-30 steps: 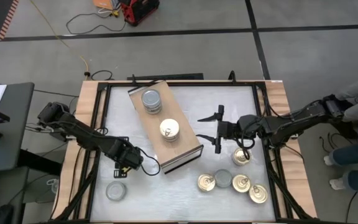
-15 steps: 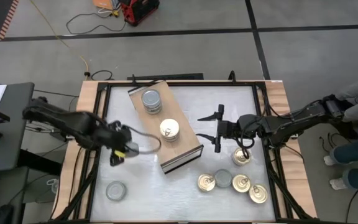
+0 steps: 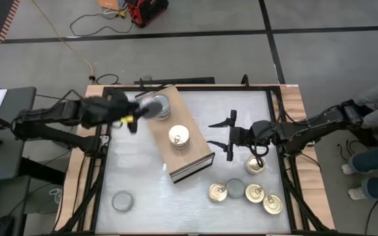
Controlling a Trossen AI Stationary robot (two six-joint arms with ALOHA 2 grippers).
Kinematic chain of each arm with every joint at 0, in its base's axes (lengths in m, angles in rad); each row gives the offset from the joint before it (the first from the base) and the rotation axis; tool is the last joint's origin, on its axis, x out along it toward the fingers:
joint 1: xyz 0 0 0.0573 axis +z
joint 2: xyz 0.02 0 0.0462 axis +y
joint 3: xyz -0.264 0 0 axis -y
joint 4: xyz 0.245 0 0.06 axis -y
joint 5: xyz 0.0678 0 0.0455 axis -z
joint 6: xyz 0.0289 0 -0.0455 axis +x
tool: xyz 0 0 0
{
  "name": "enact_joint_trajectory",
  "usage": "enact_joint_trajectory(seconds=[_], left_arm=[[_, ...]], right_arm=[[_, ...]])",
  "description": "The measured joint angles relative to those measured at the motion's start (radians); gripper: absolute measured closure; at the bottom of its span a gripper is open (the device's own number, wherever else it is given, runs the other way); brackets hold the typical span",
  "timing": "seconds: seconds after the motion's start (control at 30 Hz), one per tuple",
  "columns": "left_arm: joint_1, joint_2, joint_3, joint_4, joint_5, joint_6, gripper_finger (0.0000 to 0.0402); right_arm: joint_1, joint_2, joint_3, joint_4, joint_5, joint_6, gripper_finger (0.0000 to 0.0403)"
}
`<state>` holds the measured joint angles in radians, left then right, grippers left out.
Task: Stack canned seafood by type on shelf
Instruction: Stack the green tuna can on top of the other green tuna can on the shelf
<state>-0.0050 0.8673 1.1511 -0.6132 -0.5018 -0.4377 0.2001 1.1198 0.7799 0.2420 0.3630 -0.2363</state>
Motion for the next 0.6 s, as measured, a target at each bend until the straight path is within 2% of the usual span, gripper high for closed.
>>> enact_joint_trajectory(seconds=[0.13, 0.27, 0.4, 0.6], left_arm=[[0.138, 0.017, 0.000, 0.115, 0.085, -0.040, 0.0262], [0.237, 0.051, -0.011, 0.125, 0.152, -0.131, 0.0260], [0.286, 0.086, -0.052, 0.136, 0.191, -0.207, 0.0259], [0.324, 0.111, -0.058, 0.195, 0.247, -0.225, 0.0258]], right_arm=[[0.000, 0.000, 0.000, -0.001, 0.000, 0.000, 0.0112], [0.000, 0.000, 0.000, -0.001, 0.000, 0.006, 0.0112], [0.001, 0.000, 0.000, -0.001, 0.000, 0.023, 0.0112], [0.011, 0.000, 0.000, 0.001, 0.000, 0.045, 0.0112]])
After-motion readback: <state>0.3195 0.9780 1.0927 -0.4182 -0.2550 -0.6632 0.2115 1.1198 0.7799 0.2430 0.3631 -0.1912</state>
